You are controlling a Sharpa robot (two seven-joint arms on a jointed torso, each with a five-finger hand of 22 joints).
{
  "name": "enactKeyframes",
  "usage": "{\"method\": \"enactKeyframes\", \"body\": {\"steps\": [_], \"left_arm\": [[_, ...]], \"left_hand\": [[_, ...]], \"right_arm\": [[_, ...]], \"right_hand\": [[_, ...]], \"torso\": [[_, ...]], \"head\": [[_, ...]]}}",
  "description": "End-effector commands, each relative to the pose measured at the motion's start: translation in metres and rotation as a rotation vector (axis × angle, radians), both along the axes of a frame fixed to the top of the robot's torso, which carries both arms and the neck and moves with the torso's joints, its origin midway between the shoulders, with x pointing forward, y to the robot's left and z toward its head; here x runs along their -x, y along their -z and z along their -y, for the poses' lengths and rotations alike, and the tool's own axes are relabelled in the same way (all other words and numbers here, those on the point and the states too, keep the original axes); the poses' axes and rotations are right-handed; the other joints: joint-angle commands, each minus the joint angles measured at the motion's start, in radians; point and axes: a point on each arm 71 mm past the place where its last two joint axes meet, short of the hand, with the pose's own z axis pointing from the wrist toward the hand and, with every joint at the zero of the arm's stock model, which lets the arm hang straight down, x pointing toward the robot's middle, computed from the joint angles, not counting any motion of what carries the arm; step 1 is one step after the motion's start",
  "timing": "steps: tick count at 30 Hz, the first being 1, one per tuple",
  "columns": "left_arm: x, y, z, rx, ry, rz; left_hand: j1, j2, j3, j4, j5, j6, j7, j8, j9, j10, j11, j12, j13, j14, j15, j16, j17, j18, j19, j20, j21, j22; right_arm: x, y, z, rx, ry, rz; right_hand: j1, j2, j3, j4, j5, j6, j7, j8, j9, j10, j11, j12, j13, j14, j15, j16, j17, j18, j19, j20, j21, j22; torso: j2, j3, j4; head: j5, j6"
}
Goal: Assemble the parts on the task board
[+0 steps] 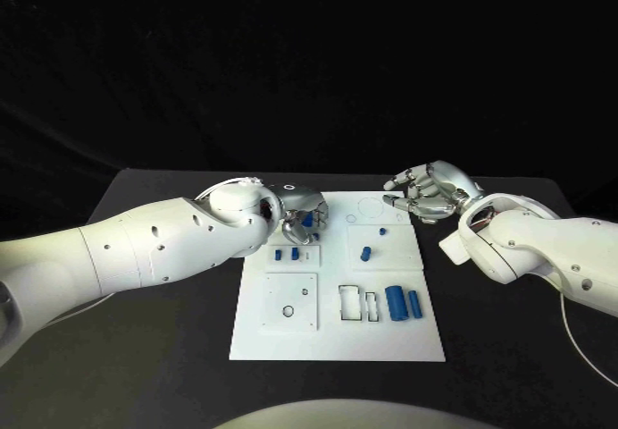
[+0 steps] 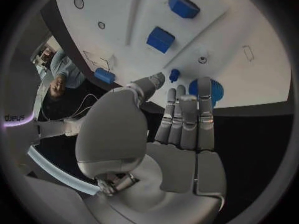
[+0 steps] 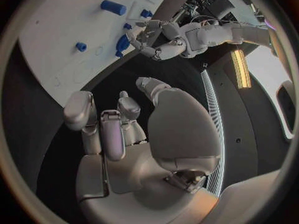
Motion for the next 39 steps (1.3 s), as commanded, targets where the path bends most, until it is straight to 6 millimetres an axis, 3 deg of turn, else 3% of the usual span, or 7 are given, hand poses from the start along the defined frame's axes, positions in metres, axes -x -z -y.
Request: {"method": "enactKeyframes", "body": {"steps": [1, 7, 10, 14, 26, 35, 39], "left_arm": [[-0.002, 0.003, 0.000, -0.034, 0.004, -0.017], [-0.005, 0.003, -0.001, -0.019, -0.001, -0.012], [-0.005, 0.003, -0.001, -0.016, 0.001, -0.014], [-0.005, 0.005, 0.001, -0.016, 0.003, -0.021], [-0.001, 0.020, 0.003, -0.016, 0.006, -0.056], [-0.001, 0.022, 0.002, -0.023, 0.002, -0.068], [-0.001, 0.023, 0.001, -0.024, -0.001, -0.072]], "left_hand": [[-0.009, 0.006, -0.006, 0.001, 0.009, 0.013, 0.003, -0.003, -0.002, 0.005, -0.002, -0.005, -0.004, 0.009, 0.001, 0.011, 0.002, 0.018, 0.007, 0.000, 0.007, 0.004], [0.001, 0.016, 0.004, -0.004, 0.012, 0.028, 0.004, -0.005, -0.006, 0.023, -0.002, -0.004, -0.014, 0.026, 0.003, 0.036, 0.025, 0.018, 0.014, 0.001, 0.015, 0.014], [0.005, 0.020, 0.010, -0.006, 0.006, 0.036, 0.003, -0.006, -0.008, 0.028, -0.003, -0.005, -0.018, 0.027, 0.003, 0.041, 0.027, 0.018, 0.015, 0.001, 0.017, 0.018], [0.008, 0.023, 0.014, -0.008, 0.002, 0.040, 0.001, -0.009, -0.010, 0.035, -0.005, -0.005, -0.021, 0.034, 0.001, 0.050, 0.039, 0.018, 0.016, 0.000, 0.019, 0.022], [0.003, 0.024, 0.016, -0.010, -0.017, 0.048, -0.002, -0.018, -0.015, 0.057, -0.009, 0.001, -0.026, 0.054, 0.001, 0.079, 0.072, 0.018, 0.017, -0.001, 0.025, 0.033], [0.011, 0.038, 0.021, -0.018, -0.016, 0.074, -0.002, -0.019, -0.018, 0.086, -0.015, 0.024, -0.021, 0.100, -0.002, 0.135, 0.152, 0.019, 0.021, -0.003, 0.036, 0.051], [0.029, 0.056, 0.037, -0.031, -0.033, 0.094, -0.002, -0.021, -0.020, 0.100, -0.020, 0.038, -0.017, 0.127, -0.006, 0.167, 0.200, 0.013, 0.040, -0.007, 0.076, 0.078]], "right_arm": [[0.000, 0.000, -0.001, 0.002, -0.012, 0.009], [0.001, 0.000, -0.002, 0.001, -0.014, 0.009], [0.001, -0.001, -0.002, 0.000, -0.016, 0.009], [0.001, -0.001, -0.003, -0.001, -0.018, 0.009], [0.001, -0.001, -0.002, 0.000, -0.016, 0.008], [0.001, -0.001, -0.001, 0.000, -0.015, 0.008], [0.001, -0.001, -0.001, 0.000, -0.015, 0.009]], "right_hand": [[0.000, -0.007, 0.006, -0.001, 0.004, -0.005, -0.001, 0.006, 0.001, -0.007, -0.002, -0.002, -0.001, 0.050, -0.007, -0.004, 0.063, 0.012, -0.002, -0.002, -0.002, 0.000], [0.000, -0.007, 0.006, -0.001, 0.004, -0.005, -0.001, 0.006, 0.001, -0.007, -0.002, -0.002, -0.001, 0.050, -0.007, -0.004, 0.063, 0.012, -0.002, -0.002, -0.002, 0.000], [0.000, -0.007, 0.006, -0.001, 0.004, -0.005, -0.001, 0.006, 0.001, -0.007, -0.002, -0.002, -0.001, 0.050, -0.007, -0.004, 0.063, 0.012, -0.002, -0.002, -0.002, 0.000], [-0.001, -0.006, 0.006, -0.001, 0.004, -0.005, -0.001, 0.006, 0.001, -0.005, -0.002, -0.001, 0.000, 0.050, -0.007, -0.003, 0.064, 0.011, -0.001, -0.002, -0.001, 0.001], [-0.001, -0.006, 0.006, -0.001, 0.004, -0.005, -0.001, 0.006, 0.001, -0.005, -0.002, -0.001, 0.000, 0.050, -0.007, -0.003, 0.064, 0.011, -0.001, -0.002, -0.001, 0.001], [-0.001, -0.006, 0.006, -0.001, 0.004, -0.005, -0.001, 0.006, 0.001, -0.005, -0.002, -0.001, 0.000, 0.050, -0.007, -0.003, 0.064, 0.011, -0.001, -0.002, -0.001, 0.001], [-0.002, -0.006, 0.007, 0.000, 0.005, -0.005, -0.001, 0.007, 0.002, -0.003, -0.002, -0.001, 0.000, 0.050, -0.007, -0.004, 0.063, 0.012, -0.001, -0.002, -0.003, 0.000]], "torso": [[0.001, -0.0009, -0.0013], [0.000, -0.0007, 0.0023], [0.000, 0.0007, 0.0015], [0.000, -0.0008, 0.0007], [0.000, 0.0004, -0.0008], [0.000, 0.0006, 0.0004], [-0.001, 0.0006, 0.0000]], "head": [[0.002, 0.001], [0.000, -0.001], [0.001, 0.001], [0.001, 0.001], [0.001, 0.000], [-0.001, -0.002], [0.000, -0.002]]}}
